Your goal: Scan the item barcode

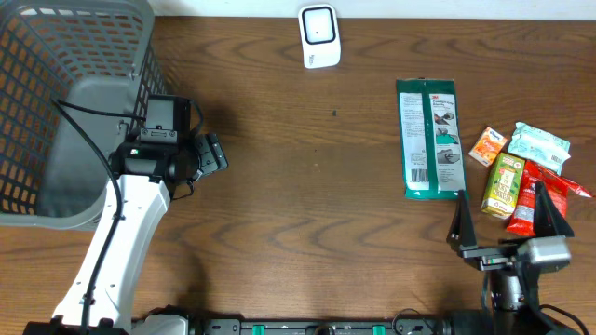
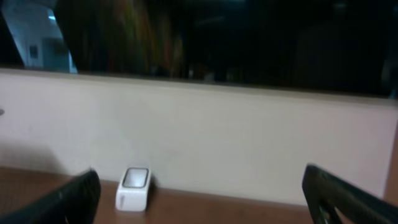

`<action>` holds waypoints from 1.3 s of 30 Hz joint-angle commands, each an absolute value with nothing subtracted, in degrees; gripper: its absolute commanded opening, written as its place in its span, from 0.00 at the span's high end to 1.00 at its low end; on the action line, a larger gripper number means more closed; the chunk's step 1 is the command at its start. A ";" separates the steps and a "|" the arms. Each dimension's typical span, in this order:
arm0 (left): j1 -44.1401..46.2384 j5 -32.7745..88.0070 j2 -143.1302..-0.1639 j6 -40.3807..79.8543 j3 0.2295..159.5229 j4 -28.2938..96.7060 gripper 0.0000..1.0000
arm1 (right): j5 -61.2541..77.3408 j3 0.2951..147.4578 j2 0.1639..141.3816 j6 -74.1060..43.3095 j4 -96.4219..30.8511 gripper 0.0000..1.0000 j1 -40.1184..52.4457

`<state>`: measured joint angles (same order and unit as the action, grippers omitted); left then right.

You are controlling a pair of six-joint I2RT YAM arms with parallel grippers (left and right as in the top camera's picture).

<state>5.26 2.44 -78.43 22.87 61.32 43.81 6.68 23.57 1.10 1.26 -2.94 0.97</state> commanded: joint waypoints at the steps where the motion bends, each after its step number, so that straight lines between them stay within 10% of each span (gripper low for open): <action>1: 5.04 1.91 -77.87 22.98 61.36 44.10 0.16 | 8.47 17.37 0.32 -1.23 8.75 0.01 0.30; 14: 5.04 1.91 -77.87 22.98 61.36 44.10 0.16 | 8.47 0.32 0.32 -1.26 24.25 0.01 0.30; 26: 5.04 1.91 -77.87 22.98 61.36 44.10 0.16 | 6.87 0.30 0.30 -1.76 -4.10 0.01 0.32; 39: 5.04 1.91 -77.87 22.98 61.36 44.10 0.16 | 6.50 0.32 0.32 -1.67 -3.70 0.01 0.36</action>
